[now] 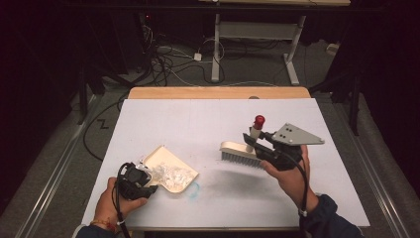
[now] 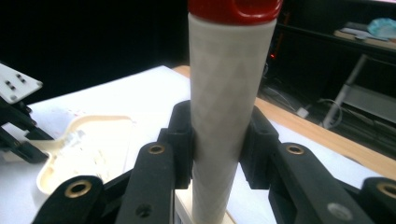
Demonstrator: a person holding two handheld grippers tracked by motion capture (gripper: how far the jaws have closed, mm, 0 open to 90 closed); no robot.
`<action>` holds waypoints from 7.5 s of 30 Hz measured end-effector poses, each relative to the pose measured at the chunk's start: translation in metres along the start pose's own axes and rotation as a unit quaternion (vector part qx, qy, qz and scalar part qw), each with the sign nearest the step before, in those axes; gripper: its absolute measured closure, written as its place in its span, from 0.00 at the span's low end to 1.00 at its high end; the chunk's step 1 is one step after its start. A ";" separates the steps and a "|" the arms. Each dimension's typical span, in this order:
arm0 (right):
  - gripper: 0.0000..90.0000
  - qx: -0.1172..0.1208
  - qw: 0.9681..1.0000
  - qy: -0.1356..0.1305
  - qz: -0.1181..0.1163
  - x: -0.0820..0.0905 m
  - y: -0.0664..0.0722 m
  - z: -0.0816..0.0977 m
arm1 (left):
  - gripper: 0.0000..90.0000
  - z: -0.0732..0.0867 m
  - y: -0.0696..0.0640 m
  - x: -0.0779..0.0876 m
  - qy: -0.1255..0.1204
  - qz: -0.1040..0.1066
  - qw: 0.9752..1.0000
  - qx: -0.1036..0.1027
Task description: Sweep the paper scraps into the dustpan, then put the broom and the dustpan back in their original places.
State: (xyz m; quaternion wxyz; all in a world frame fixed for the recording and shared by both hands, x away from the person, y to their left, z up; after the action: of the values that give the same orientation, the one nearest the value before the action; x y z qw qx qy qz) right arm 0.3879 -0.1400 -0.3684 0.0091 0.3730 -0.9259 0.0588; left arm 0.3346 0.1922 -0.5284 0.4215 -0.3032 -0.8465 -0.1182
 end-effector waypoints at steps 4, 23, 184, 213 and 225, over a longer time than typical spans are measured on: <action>0.78 -0.007 1.000 0.007 0.014 0.020 -0.019 0.005 | 0.70 -0.001 0.001 -0.001 -0.004 -0.002 1.000 0.005; 0.78 -0.061 0.995 0.079 -0.013 0.088 -0.060 0.032 | 0.70 -0.004 0.012 -0.001 -0.028 -0.031 0.998 0.037; 0.21 0.112 0.991 0.055 0.045 0.039 -0.025 0.081 | 0.22 -0.041 -0.037 -0.001 -0.234 -0.090 0.960 -0.127; 0.21 0.091 0.991 0.079 0.060 0.092 -0.036 0.133 | 0.22 -0.042 -0.044 -0.006 -0.236 -0.077 0.959 -0.138; 0.21 0.097 0.991 0.064 0.062 0.093 -0.034 0.127 | 0.22 -0.041 -0.048 -0.008 -0.232 -0.075 0.958 -0.155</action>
State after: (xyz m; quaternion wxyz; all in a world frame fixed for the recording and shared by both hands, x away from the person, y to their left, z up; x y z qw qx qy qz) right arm 0.3478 -0.2433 -0.4849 0.0287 0.3098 -0.9346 0.1725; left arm 0.3355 0.1324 -0.5065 0.1517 -0.3194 -0.9126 -0.2053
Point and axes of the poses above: each handheld gripper's, and its own axes: x roughly backward along the jaws, z roughly out of its underside, y roughly to its left, the point moved 8 cm from there along -x, roughly forward along the jaws, and after that the axes turned 14 degrees about -y, right-handed, at the moved point
